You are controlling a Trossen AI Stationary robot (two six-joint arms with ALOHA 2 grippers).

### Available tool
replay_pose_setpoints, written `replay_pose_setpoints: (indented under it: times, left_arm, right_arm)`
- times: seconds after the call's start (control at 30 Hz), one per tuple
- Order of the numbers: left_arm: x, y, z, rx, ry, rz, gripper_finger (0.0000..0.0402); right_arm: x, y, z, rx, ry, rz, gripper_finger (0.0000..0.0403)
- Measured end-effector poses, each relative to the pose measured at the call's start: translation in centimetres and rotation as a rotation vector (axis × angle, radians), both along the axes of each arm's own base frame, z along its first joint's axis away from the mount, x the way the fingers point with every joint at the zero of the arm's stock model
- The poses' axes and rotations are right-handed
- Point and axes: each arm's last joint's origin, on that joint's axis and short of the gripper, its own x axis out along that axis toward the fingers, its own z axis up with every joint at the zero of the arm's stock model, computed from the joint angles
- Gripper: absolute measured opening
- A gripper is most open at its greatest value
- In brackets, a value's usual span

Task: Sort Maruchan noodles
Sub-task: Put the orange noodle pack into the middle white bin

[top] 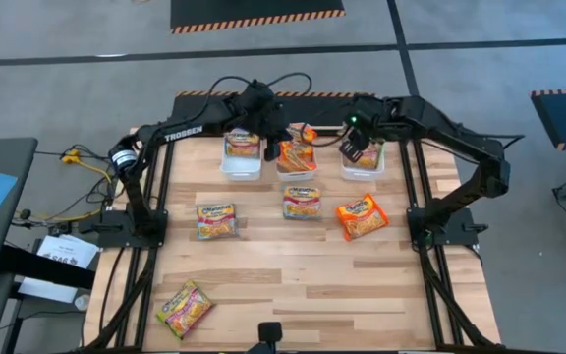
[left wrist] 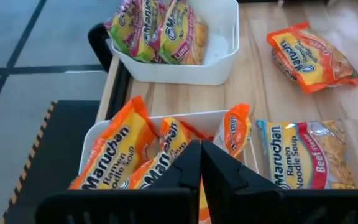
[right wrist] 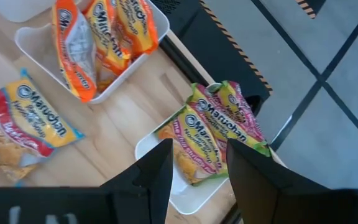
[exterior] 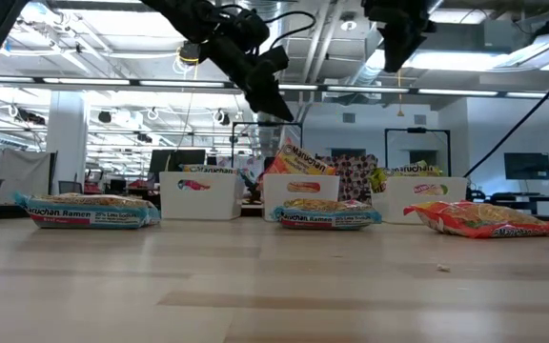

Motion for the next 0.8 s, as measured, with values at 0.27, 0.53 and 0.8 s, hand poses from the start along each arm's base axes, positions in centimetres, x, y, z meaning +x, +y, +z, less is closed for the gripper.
replay_pose_setpoints:
  times: [0.27,0.53,0.8]
  left_arm:
    - [-1.3,-0.8,-1.3,-0.118,0.185,0.022,0.0000]
    - [0.0,-0.4,-5.0,-0.176,0.282,0.035,0.0000]
    - [0.4,0.0,-7.0,-0.117,0.380,0.124,0.0000]
  right_arm:
    - [-0.3,-0.7,0.0,-0.006,0.032,0.028,0.0173]
    - [0.1,-1.0,0.2,-0.030,-0.009,0.037,0.0173]
    - [0.1,-1.0,0.2,-0.030,-0.010,0.035,0.0173]
